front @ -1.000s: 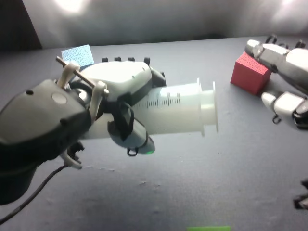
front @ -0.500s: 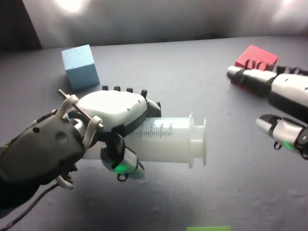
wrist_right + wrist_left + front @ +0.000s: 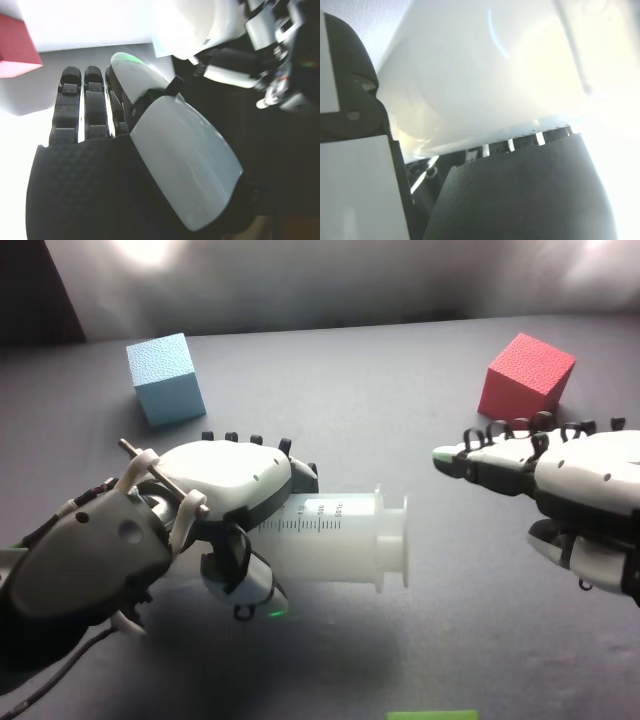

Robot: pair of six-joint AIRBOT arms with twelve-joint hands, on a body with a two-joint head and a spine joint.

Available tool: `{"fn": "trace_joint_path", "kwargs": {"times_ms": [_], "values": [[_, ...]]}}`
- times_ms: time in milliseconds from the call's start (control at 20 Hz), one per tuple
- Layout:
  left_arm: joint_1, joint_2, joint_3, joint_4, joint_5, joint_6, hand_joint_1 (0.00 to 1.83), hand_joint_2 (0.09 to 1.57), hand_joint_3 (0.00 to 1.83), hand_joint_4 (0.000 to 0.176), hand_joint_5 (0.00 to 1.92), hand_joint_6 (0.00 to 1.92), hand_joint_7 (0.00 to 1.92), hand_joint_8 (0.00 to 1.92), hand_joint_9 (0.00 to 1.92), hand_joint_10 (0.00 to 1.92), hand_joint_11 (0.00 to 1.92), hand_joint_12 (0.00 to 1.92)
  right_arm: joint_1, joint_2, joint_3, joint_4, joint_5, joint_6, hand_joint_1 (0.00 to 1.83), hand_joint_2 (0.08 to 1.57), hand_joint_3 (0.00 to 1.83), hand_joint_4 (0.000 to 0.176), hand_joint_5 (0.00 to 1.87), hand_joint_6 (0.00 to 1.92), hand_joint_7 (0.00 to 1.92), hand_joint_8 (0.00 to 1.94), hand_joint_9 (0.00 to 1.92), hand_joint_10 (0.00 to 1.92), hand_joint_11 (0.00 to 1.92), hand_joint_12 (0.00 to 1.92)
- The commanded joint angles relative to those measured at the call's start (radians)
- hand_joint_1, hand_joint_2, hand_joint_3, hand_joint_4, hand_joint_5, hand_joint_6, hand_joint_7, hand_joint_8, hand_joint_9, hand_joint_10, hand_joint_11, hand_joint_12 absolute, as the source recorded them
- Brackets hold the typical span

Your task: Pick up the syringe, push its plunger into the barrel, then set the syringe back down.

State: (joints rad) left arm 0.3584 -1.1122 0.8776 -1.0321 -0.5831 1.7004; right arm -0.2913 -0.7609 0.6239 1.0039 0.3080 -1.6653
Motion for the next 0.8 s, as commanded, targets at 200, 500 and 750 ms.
{"fn": "trace_joint_path", "kwargs": {"times_ms": [200,500,750], "values": [[0.009,0.004,-0.005,0.041,-0.093,-0.005,1.36,1.17,0.01,0.000,0.83,1.15,0.86,1.12,0.82,1.37,0.57,1.14,0.006,0.017,0.010,-0.039,0.052,-0.002,1.21,1.54,0.00,0.000,0.03,0.00,0.00,0.00,0.00,0.00,0.00,0.01],[0.015,0.003,-0.009,0.034,-0.100,-0.005,0.88,0.95,0.00,0.000,0.17,0.00,0.21,0.00,0.21,0.01,0.00,0.67,0.007,0.024,0.011,-0.040,0.058,-0.004,1.16,1.55,0.00,0.000,0.04,0.00,0.00,0.00,0.00,0.00,0.02,0.01],[0.017,0.013,-0.022,0.033,-0.101,-0.005,0.61,0.76,0.00,0.000,0.00,0.00,0.03,0.00,0.03,0.00,0.00,0.35,0.008,0.027,0.011,-0.039,0.065,-0.005,1.16,1.55,0.00,0.000,0.04,0.01,0.01,0.00,0.01,0.00,0.02,0.02]]}}
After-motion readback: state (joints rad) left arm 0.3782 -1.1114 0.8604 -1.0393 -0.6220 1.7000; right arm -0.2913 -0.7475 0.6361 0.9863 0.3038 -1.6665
